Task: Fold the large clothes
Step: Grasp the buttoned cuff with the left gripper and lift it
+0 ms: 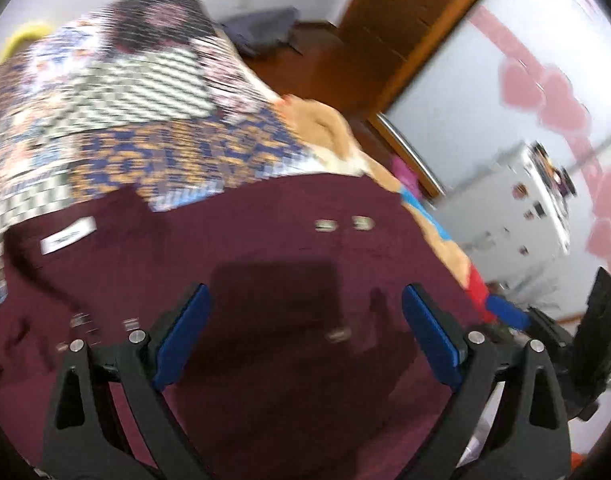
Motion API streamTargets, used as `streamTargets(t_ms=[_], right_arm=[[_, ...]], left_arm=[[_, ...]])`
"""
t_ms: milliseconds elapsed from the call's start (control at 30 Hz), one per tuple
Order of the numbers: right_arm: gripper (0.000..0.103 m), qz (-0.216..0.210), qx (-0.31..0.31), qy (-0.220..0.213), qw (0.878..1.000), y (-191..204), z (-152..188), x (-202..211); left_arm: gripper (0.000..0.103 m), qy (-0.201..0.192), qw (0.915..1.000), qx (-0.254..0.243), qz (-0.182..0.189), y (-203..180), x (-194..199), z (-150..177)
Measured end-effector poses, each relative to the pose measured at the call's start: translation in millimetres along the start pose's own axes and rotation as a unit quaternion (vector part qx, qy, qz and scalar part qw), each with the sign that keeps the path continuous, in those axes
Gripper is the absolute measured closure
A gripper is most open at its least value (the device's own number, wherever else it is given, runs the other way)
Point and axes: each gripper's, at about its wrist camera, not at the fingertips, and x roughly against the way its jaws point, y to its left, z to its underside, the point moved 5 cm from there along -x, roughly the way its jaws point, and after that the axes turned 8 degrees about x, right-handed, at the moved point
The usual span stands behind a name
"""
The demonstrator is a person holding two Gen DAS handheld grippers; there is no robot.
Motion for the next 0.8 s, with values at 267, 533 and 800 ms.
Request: streamTargets(t_ms=[267,533,800], right_arm=[[0.053,-0.011,-0.009,0.009,1.0,-2,11,-8],[0.053,-0.012,-0.017,0.012,1.0,-2,11,-6],[0.053,-0.004,0.012,-0.032,0.999,18,-13,21]], left_arm=[[0.047,0.072,0.9971,0.002,0.025,-23,-58,-6],[0.087,-0.006,0.9991,-0.041,0.009,-29,-11,-4],[0.088,-0.185,0.9819,-0.013,-0.039,12,135,-10]])
